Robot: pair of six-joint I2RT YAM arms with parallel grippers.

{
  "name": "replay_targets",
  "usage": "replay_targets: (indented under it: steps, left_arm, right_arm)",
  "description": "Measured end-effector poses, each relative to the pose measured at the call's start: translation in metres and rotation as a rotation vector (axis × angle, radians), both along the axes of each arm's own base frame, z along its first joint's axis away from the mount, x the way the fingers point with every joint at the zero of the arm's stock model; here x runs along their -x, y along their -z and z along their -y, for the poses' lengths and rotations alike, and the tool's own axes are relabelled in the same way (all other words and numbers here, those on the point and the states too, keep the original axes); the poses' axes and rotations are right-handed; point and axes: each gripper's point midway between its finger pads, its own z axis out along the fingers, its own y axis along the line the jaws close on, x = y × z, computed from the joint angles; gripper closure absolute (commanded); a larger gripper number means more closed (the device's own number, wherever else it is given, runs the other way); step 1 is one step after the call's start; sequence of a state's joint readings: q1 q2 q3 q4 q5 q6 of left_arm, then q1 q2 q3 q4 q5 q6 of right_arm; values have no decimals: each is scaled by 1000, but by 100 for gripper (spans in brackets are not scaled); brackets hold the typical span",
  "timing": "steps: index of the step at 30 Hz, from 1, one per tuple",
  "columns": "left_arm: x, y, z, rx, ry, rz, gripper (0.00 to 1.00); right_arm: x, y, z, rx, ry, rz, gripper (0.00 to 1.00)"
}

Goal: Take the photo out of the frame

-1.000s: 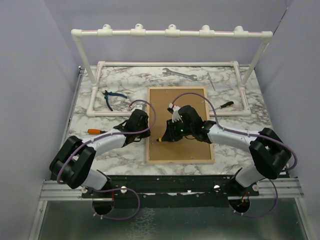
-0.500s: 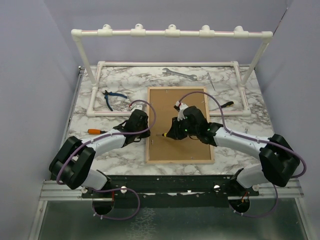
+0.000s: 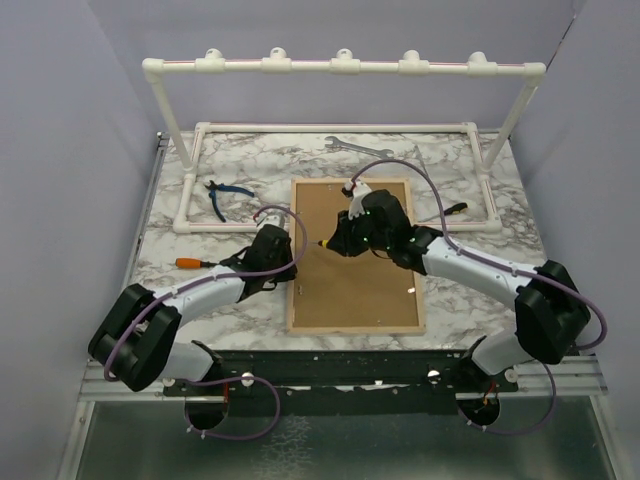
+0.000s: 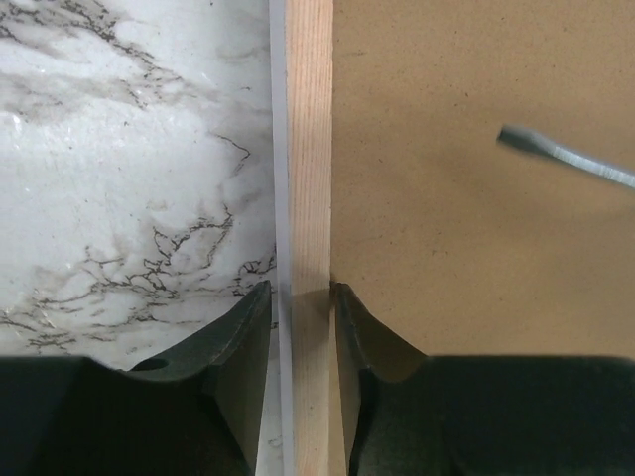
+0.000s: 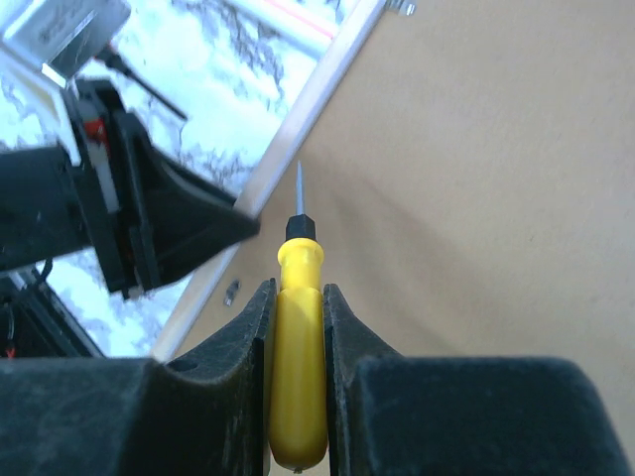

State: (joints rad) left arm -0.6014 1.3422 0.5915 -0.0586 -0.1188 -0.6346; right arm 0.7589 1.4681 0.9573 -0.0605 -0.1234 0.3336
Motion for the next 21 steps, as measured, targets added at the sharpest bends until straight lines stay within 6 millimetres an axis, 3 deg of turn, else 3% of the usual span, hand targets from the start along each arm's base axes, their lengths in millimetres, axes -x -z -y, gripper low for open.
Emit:
replay_targets:
  steps: [9, 17, 21]
  left_arm:
    - [4, -9, -6, -16, -2, -6, 51]
    - [-28, -42, -8, 2, -54, 67, 52]
    - [-39, -39, -11, -5, -71, 67, 53]
  right_arm:
    - [-53, -8, -3, -36, -10, -4, 99]
    - [-91, 0, -5, -68, -20, -45, 99]
    - [-103, 5, -14, -73, -30, -54, 99]
